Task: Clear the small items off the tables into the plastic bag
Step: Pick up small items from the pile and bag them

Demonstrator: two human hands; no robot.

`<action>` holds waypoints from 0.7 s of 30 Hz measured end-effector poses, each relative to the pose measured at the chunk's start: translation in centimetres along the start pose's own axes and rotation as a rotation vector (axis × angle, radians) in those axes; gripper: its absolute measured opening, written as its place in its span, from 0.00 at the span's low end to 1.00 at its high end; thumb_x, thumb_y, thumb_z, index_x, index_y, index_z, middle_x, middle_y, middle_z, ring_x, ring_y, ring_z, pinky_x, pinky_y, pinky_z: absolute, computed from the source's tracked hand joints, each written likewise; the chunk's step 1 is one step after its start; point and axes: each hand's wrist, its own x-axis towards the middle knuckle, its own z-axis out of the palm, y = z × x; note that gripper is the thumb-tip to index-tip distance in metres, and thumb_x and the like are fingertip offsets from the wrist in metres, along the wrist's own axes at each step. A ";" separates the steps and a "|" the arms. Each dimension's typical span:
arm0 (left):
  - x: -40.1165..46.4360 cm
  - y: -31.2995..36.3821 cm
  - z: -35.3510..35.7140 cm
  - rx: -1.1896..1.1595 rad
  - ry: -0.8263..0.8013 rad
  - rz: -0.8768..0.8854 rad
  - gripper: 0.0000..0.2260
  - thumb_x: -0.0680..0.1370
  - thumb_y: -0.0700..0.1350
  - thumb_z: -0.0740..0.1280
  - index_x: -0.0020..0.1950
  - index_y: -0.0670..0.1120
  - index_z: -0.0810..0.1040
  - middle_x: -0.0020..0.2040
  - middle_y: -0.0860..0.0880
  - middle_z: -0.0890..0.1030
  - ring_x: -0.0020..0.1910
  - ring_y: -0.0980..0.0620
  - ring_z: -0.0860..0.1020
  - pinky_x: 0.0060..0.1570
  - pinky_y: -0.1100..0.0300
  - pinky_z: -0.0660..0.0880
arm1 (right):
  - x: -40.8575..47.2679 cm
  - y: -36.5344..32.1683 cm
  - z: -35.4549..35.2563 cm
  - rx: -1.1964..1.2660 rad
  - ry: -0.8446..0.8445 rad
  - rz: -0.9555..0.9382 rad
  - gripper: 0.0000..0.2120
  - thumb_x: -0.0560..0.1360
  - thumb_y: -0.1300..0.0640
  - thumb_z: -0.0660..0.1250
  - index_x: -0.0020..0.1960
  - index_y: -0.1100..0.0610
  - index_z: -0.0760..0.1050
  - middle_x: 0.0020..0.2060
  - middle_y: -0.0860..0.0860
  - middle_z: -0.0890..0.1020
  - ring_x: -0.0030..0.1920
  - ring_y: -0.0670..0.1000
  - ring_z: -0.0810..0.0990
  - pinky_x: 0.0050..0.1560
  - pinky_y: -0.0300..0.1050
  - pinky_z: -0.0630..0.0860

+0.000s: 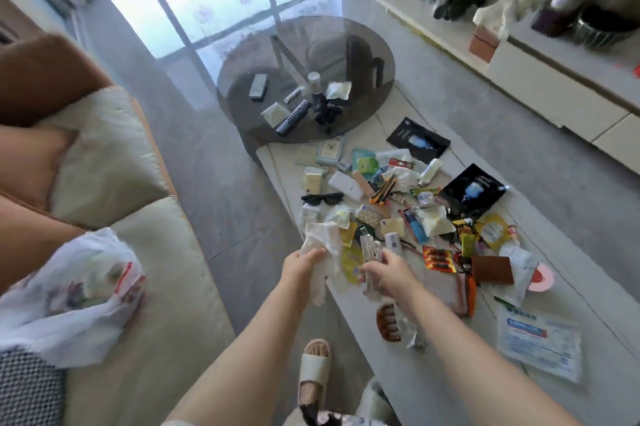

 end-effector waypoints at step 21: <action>-6.4 10.5 -33.7 -0.625 0.333 0.146 0.05 0.78 0.44 0.66 0.51 0.44 0.75 0.45 0.43 0.76 0.38 0.48 0.75 0.37 0.55 0.73 | -0.4 -14.5 32.6 -0.296 -0.332 -0.149 0.08 0.73 0.72 0.61 0.45 0.61 0.75 0.33 0.56 0.77 0.31 0.53 0.77 0.30 0.44 0.77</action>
